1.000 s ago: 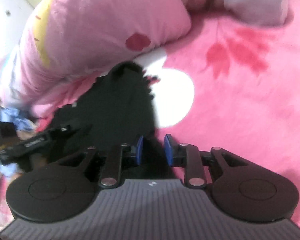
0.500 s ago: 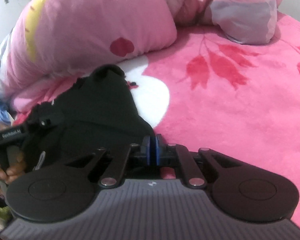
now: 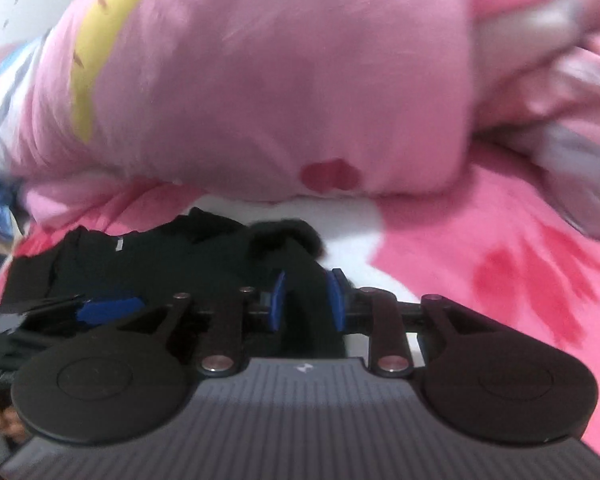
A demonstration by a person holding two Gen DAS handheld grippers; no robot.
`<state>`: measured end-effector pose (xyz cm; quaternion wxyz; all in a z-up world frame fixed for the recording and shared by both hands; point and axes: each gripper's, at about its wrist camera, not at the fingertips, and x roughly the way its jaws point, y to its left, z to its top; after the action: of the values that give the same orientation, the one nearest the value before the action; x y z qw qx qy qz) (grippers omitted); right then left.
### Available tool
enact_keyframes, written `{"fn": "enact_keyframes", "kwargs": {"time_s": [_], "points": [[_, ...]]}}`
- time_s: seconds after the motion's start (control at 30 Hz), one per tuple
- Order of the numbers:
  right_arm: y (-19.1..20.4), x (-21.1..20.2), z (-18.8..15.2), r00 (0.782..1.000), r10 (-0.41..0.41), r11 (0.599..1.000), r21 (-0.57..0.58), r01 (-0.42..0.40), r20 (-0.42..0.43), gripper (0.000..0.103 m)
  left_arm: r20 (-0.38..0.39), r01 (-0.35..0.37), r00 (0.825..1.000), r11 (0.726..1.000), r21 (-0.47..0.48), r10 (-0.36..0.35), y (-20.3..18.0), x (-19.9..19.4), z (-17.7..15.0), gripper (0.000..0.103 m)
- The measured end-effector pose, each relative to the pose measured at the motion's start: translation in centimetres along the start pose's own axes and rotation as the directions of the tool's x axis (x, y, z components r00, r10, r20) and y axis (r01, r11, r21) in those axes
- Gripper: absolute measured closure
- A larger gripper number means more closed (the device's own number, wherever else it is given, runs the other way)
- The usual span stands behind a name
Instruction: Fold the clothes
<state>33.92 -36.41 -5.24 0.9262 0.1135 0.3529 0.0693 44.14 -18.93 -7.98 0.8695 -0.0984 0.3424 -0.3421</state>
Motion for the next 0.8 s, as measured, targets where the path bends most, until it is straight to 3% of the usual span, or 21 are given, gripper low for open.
{"fn": "enact_keyframes", "kwargs": {"time_s": [0.1,0.17,0.23,0.3,0.4,0.5,0.7,0.77,0.8], "points": [[-1.0,1.6,0.1,0.999,-0.029,1.000,0.004,0.029,-0.038,0.095,-0.001,0.003,1.000,1.000,0.002,-0.003,0.0,0.1,0.0,0.042],[-3.2,1.6,0.0,0.999,-0.012,0.993,0.113,0.017,-0.040,0.096,-0.003,0.005,1.000,1.000,0.003,-0.005,0.1,0.1,0.0,0.042],[-5.1,0.9,0.3,0.996,-0.085,0.973,0.212,0.088,-0.023,0.096,-0.005,0.005,1.000,1.000,0.003,-0.005,0.1,0.2,0.0,0.042],[-7.0,0.3,0.8,0.999,-0.048,0.947,0.318,0.048,-0.006,0.094,-0.006,0.006,1.000,1.000,0.001,-0.006,0.1,0.2,0.0,0.042],[-7.5,0.5,1.8,0.993,0.117,0.902,0.419,-0.107,0.002,0.092,-0.006,0.009,1.000,1.000,-0.002,-0.009,0.2,0.2,0.0,0.042],[-6.5,1.9,2.9,0.983,0.181,0.882,0.446,-0.152,-0.023,0.073,-0.006,0.012,1.000,1.000,-0.004,-0.013,0.2,0.2,0.0,0.042],[-4.7,5.3,4.4,0.969,0.204,0.912,0.387,-0.136,-0.139,0.071,-0.006,0.021,1.000,1.000,-0.009,-0.021,0.4,0.1,0.1,0.042],[-3.5,5.1,4.3,0.969,0.192,0.945,0.297,-0.139,-0.158,0.080,-0.007,0.025,1.000,1.000,-0.014,-0.025,0.4,0.1,0.1,0.042],[-2.9,5.1,4.3,0.969,0.185,0.958,0.249,-0.140,-0.167,0.093,-0.007,0.026,1.000,1.000,-0.016,-0.026,0.5,0.1,0.1,0.042]]}}
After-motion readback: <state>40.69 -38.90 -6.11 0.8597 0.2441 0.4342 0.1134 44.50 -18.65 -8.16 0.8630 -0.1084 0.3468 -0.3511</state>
